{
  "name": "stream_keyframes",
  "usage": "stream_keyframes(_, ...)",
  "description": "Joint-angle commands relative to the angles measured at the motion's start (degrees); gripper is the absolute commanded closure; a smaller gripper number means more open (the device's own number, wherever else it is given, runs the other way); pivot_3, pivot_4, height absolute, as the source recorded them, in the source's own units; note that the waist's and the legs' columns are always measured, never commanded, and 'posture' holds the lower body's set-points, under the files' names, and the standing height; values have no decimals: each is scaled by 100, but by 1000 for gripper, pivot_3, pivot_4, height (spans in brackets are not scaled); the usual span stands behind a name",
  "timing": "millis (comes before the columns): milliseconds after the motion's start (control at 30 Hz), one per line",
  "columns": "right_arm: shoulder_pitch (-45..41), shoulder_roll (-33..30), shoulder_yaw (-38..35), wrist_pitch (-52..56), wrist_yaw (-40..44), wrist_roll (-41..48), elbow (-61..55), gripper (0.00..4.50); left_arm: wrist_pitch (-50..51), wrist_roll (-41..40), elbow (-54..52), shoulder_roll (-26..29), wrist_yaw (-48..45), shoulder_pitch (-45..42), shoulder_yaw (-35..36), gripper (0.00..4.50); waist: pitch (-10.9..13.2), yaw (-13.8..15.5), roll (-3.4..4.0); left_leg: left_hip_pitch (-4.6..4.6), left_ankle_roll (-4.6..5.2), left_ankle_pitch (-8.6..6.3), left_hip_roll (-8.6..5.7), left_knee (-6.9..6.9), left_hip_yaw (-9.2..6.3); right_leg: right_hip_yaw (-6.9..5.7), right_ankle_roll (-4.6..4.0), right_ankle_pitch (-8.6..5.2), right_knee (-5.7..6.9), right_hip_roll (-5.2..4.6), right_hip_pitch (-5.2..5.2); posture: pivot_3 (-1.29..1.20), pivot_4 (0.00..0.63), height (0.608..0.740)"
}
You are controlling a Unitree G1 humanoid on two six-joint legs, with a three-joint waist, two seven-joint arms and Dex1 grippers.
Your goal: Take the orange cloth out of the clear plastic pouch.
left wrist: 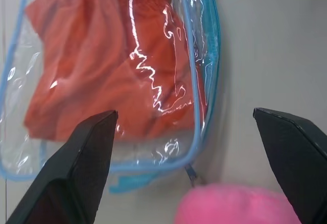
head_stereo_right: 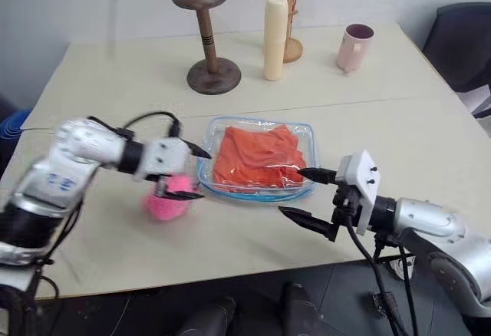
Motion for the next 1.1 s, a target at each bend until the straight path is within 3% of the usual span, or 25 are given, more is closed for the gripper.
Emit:
stream_keyframes(33, -26, 152, 8, 109, -145, -108, -301, 0, -801, 669, 393, -311, 348, -210, -193, 31, 0, 24, -1, -3, 0, 0, 0, 3, -2, -3, 0, 0, -2, 0, 0, 0, 150, 740)
stream_keyframes(133, -13, 202, -3, 136, -128, -302, -316, 0, -992, 831, 666, -566, 497, -252, -155, 31, 1, 30, -2, -6, 3, 1, -5, 7, -2, -3, 4, 2, -1, -3, 0, 0, 150, 740)
stream_keyframes(233, 86, 212, -36, 120, -20, -412, -378, 0, -1128, 817, 712, -653, 494, -150, -40, 601, 1, 32, -2, -9, 4, 2, -5, 10, -4, -4, 7, 4, -2, -3, 0, 0, 150, 740)
stream_keyframes(400, 206, 221, -126, 96, 93, -495, -425, 0, -1031, 610, 578, -663, 359, 0, 159, 2185, 1, 30, -2, -9, 4, 2, -5, 11, -4, -5, 8, 4, -1, -3, -1, 0, 150, 740)
stream_keyframes(600, 231, 235, -155, 98, 192, -555, -435, 0, -231, 52, 130, -765, 107, 138, 436, 4048, 1, 29, -2, -10, 4, 2, -5, 14, -5, -4, 9, 5, 0, -4, 0, 0, 150, 740)
stream_keyframes(667, 226, 237, -149, 92, 218, -585, -437, 0, 146, -122, -16, -796, 70, 174, 527, 4478, 1, 29, -2, -10, 5, 2, -5, 14, -5, -5, 9, 5, 0, -4, 0, 0, 150, 740)
stream_keyframes(867, 272, 126, 92, -225, 391, -1311, -412, 0, 2329, -1077, -570, -1262, 476, 269, 1012, 4478, 1, 37, -3, -10, 5, 2, -6, 15, -7, -5, 9, 5, 1, -4, 0, 0, 150, 740)
stream_keyframes(967, 269, 187, 274, -486, 513, -1731, -328, 641, 2995, -1318, -850, -1560, 878, 385, 1193, 4500, 1, 28, -3, -10, 6, 3, -8, 16, -7, -4, 11, 6, 3, -4, 0, 0, 150, 740)
stream_keyframes(1100, 27, 291, 715, -829, 489, -2472, -126, 1974, 3373, -1512, -1193, -1710, 1184, 574, 1241, 4500, 1, 0, -3, -7, 5, 3, -6, 15, -5, -2, 10, 6, 3, -3, -1, 0, 150, 740)
